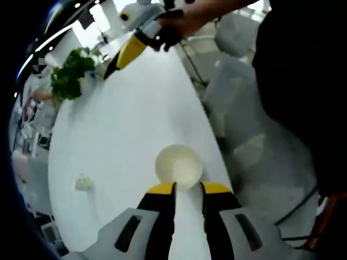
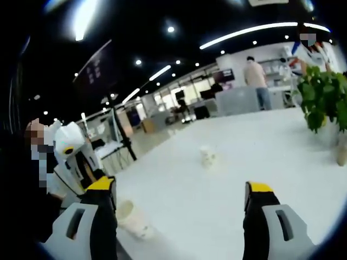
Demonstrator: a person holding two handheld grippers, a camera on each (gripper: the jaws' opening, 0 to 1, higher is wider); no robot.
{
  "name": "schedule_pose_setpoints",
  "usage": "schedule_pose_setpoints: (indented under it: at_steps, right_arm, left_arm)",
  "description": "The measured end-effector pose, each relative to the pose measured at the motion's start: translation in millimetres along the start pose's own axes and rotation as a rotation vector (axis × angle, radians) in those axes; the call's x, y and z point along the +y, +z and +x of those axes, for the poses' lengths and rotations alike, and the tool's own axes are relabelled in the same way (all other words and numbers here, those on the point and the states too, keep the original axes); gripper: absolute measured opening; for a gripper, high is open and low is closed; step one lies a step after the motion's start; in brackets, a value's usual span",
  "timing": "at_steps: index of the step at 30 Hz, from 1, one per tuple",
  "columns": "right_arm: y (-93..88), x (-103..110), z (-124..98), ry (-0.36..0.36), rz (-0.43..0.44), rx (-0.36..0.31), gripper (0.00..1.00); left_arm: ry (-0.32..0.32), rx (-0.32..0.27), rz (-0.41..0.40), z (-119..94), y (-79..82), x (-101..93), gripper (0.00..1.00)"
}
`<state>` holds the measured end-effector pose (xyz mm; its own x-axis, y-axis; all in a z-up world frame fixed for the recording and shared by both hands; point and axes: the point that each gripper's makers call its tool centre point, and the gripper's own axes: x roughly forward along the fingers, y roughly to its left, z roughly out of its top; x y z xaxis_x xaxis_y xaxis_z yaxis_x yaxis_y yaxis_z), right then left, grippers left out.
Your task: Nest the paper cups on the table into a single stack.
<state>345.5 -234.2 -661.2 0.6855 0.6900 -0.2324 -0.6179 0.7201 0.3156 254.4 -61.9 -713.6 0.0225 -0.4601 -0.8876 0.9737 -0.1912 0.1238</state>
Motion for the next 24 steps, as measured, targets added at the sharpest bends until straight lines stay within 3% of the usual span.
schedule_pose_setpoints:
  at_steps: [8,13,17,20,24]
  right_arm:
    - [4.6,1.4,5.9,0.008,-0.024,0.009,0.98]
    - [6.3,3.3,10.7,0.013,-0.034,0.019,0.98]
    - [7.3,4.5,12.9,0.016,-0.035,0.021,0.98]
    - [8.6,5.5,14.4,0.019,-0.036,0.019,0.98]
    - [8.1,6.9,14.7,0.019,-0.036,0.023,0.98]
  left_arm:
    - [0.068,-0.053,-0.135,-13.1,-23.4,8.4,0.16]
    - [0.145,-0.104,-0.290,-25.9,-34.9,25.1,0.16]
    - [0.197,-0.191,-0.395,-36.8,-32.5,37.0,0.17]
    - [0.276,-0.263,-0.380,-51.1,-25.4,50.5,0.19]
    - [0.349,-0.320,-0.448,-64.2,-25.2,63.4,0.21]
